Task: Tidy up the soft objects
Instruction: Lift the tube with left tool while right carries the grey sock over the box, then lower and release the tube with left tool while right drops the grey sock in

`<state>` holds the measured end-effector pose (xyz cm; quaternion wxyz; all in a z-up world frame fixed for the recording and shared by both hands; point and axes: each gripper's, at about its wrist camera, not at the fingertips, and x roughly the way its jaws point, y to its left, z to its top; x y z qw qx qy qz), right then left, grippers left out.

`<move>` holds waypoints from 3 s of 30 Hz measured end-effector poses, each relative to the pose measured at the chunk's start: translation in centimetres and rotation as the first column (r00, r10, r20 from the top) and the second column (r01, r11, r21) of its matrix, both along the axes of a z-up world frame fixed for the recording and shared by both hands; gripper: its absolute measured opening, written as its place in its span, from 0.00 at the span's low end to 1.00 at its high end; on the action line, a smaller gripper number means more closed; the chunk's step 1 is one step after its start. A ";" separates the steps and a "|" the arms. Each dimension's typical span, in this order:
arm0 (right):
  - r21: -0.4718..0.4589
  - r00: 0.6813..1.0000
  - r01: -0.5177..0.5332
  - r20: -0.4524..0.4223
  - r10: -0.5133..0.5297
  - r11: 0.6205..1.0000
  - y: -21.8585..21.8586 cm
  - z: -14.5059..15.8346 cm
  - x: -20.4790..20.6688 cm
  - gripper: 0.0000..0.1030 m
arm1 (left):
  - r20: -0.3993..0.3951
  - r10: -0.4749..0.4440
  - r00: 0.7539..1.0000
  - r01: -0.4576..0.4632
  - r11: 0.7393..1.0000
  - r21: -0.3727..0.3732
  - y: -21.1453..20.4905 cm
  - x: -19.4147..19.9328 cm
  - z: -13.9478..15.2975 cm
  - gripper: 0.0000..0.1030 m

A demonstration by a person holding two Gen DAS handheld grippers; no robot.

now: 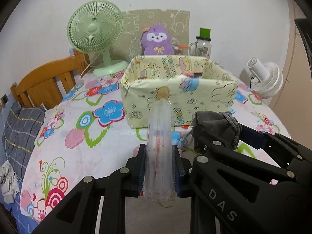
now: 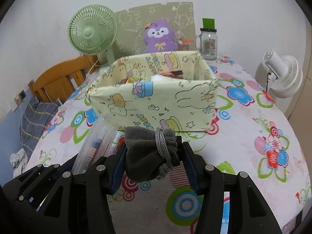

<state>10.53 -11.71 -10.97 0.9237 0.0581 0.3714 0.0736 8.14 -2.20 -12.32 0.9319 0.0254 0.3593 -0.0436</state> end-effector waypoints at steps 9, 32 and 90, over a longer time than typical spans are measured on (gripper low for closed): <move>-0.001 0.998 0.027 0.064 -0.027 1.000 -1.7 3.5 -2.0 0.56 | 0.067 -0.014 0.998 0.014 1.000 -0.004 -1.4 -1.5 3.0 0.22; -0.025 0.977 0.041 0.209 -0.035 0.999 -3.8 11.6 -4.3 0.56 | 0.217 -0.026 0.976 0.029 1.000 -0.011 -3.1 -3.6 10.2 0.22; -0.035 0.993 0.069 0.097 -0.065 0.997 -3.8 8.0 13.1 0.56 | 0.104 -0.024 0.994 0.027 0.999 -0.024 -2.9 13.6 6.6 0.30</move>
